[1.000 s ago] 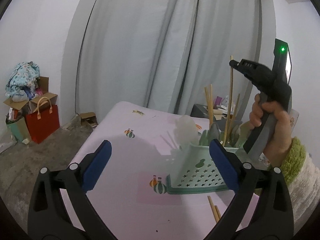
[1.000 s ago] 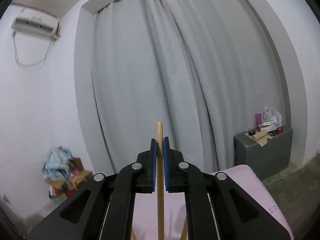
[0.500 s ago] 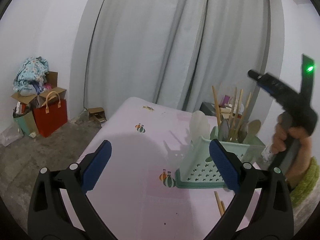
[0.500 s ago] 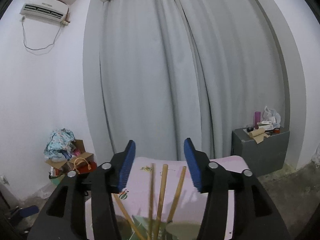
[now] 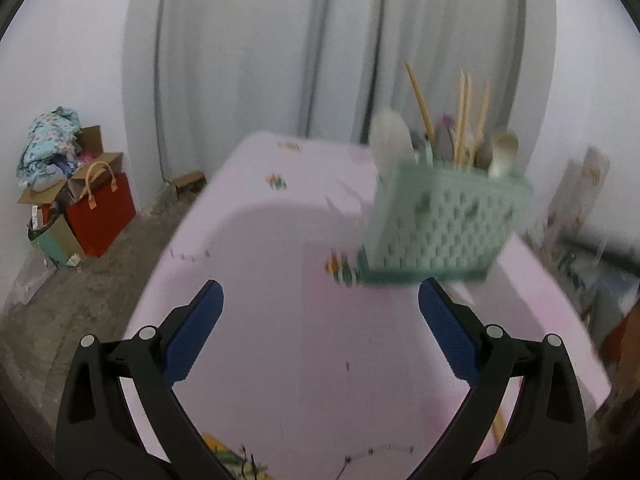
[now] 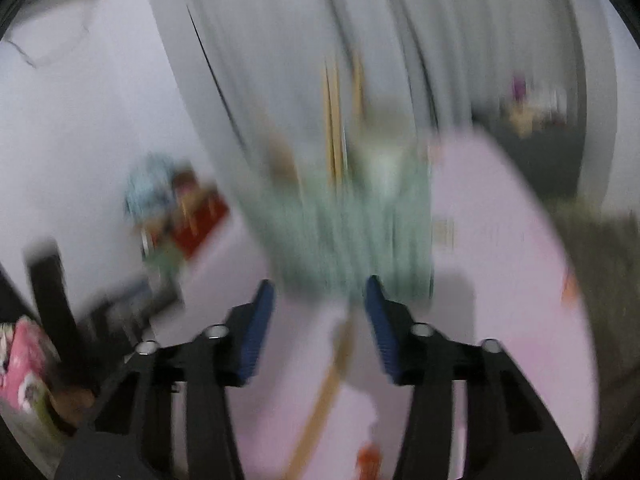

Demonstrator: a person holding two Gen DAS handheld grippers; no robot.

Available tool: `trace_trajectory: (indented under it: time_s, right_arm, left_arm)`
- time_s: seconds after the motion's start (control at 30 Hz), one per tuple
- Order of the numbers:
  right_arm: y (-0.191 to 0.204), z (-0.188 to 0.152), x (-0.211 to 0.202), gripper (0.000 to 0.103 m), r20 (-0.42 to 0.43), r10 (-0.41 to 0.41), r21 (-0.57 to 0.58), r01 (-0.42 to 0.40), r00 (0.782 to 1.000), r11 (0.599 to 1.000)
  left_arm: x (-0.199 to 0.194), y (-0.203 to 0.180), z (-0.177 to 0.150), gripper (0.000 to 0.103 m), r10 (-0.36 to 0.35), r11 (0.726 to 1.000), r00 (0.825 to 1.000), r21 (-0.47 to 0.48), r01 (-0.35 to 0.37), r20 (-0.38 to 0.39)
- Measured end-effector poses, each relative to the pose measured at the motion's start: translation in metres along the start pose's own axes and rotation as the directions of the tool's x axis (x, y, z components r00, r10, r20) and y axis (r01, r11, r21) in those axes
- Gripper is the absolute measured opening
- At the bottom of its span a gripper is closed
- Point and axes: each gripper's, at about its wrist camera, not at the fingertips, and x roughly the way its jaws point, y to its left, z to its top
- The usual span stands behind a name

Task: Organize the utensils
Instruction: 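Withdraw both open grippers from the basket toward the loose chopsticks, then grasp a loose wooden chopstick with the right gripper while the left gripper grasps another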

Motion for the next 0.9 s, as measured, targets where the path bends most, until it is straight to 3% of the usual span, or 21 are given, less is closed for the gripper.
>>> trace_trajectory:
  time_s: [0.1,0.27,0.53,0.67,0.77,0.8,0.87,0.9]
  right_arm:
    - [-0.01,-0.042,0.032,0.024,-0.172,0.018,0.107,0.001,0.985,0.994]
    - [-0.013,-0.059,0.05,0.017,-0.235,0.009,0.155,0.028,0.972,0.987]
    - [0.003,-0.059,0.059,0.009,-0.229,-0.029,0.105,0.055,0.973,0.993]
    - [0.005,-0.053,0.063,0.009,-0.204,-0.13,0.018,0.137,0.97,0.99]
    - [-0.008,-0.047,0.063,0.009,-0.186,-0.157,0.034,0.166,0.97,0.986]
    - [-0.012,-0.046,0.063,0.009,-0.182,-0.161,0.044,0.172,0.97,0.984]
    - [-0.021,-0.045,0.061,0.007,-0.174,-0.166,0.069,0.18,0.971,0.981]
    - [-0.024,-0.045,0.062,0.006,-0.17,-0.16,0.084,0.176,0.972,0.981]
  left_arm:
    - [0.005,-0.006,-0.013,0.094,-0.006,0.999,0.998,0.042,0.009,-0.056]
    - [0.014,-0.013,-0.03,0.094,-0.039,0.997,0.99,0.058,0.048,-0.139]
    - [0.018,-0.023,-0.036,0.094,-0.101,0.993,0.982,0.051,0.111,-0.162]
    - [0.021,-0.031,-0.032,0.094,-0.14,0.988,0.978,0.038,0.147,-0.158]
    - [0.032,-0.042,-0.027,0.094,-0.2,0.978,0.964,0.031,0.209,-0.176]
    - [0.034,-0.046,-0.025,0.091,-0.218,0.973,0.96,0.035,0.228,-0.178]
    - [0.043,-0.061,-0.019,0.073,-0.26,0.959,0.945,0.064,0.277,-0.196]
    - [0.047,-0.066,-0.018,0.07,-0.272,0.953,0.939,0.072,0.293,-0.212]
